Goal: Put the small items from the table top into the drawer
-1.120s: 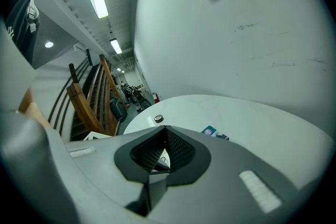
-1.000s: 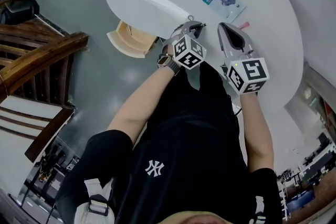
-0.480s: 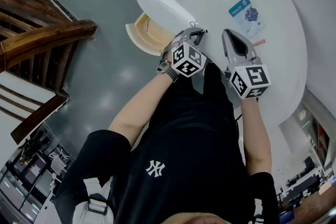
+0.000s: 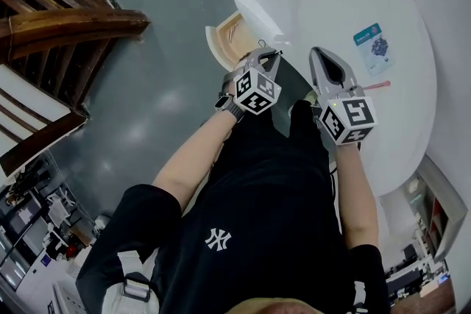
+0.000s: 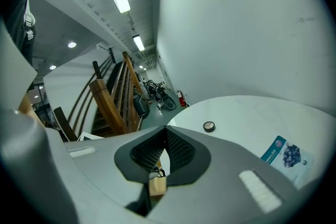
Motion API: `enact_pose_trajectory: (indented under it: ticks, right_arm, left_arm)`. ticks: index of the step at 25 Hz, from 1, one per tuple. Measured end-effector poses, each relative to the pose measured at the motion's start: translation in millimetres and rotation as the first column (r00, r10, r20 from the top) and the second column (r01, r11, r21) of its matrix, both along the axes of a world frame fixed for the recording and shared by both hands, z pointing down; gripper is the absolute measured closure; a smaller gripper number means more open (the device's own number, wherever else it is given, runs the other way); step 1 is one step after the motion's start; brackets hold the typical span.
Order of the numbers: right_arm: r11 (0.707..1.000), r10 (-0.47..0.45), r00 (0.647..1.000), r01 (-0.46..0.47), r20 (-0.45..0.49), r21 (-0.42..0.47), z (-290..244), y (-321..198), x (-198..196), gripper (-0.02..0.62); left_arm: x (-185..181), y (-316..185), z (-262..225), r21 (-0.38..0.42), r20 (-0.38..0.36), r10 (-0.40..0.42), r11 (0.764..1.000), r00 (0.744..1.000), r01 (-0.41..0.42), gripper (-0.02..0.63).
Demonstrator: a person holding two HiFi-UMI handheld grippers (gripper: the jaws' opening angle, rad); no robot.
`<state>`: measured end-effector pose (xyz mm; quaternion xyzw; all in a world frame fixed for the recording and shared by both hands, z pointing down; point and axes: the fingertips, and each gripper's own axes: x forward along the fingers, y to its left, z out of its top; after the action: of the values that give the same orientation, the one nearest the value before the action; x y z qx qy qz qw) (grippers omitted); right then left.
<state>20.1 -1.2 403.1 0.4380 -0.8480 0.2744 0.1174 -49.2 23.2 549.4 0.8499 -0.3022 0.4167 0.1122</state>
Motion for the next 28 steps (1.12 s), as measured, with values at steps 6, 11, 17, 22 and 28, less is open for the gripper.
enact_pose_trajectory:
  ticks: [6,11,17,22,28]
  right_arm:
    - [0.999,-0.040,0.999,0.040,-0.018,0.003,-4.7,-3.9,-32.3,0.569]
    - [0.999,-0.048,0.998,0.048,-0.027,-0.015,0.6,-6.3,-46.2,0.569]
    - [0.997,-0.054,0.997,0.051,-0.047,-0.051,14.8,-7.6,-57.2,0.569]
    - [0.996,-0.038,0.998,0.035,-0.047,-0.078,28.5,-9.0,-58.9,0.569]
    - [0.996,-0.031,0.999,0.028,-0.042,-0.087,36.1,-15.5,-60.7,0.569]
  left_arm:
    - [-48.5,-2.7,18.6,-0.015,0.041,-0.014,1.000,0.999,0.014,0.586]
    - [-65.7,-5.8,49.4,-0.056,0.061,0.034,0.998,0.998,-0.030,0.586]
    - [-68.1,-8.9,93.3,-0.125,0.069,0.104,0.988,0.992,-0.095,0.586]
    - [-63.8,-8.4,119.8,-0.176,0.070,0.141,0.976,0.988,-0.127,0.586]
    - [-62.4,-11.3,146.8,-0.244,0.081,0.161,0.960,0.984,-0.137,0.586]
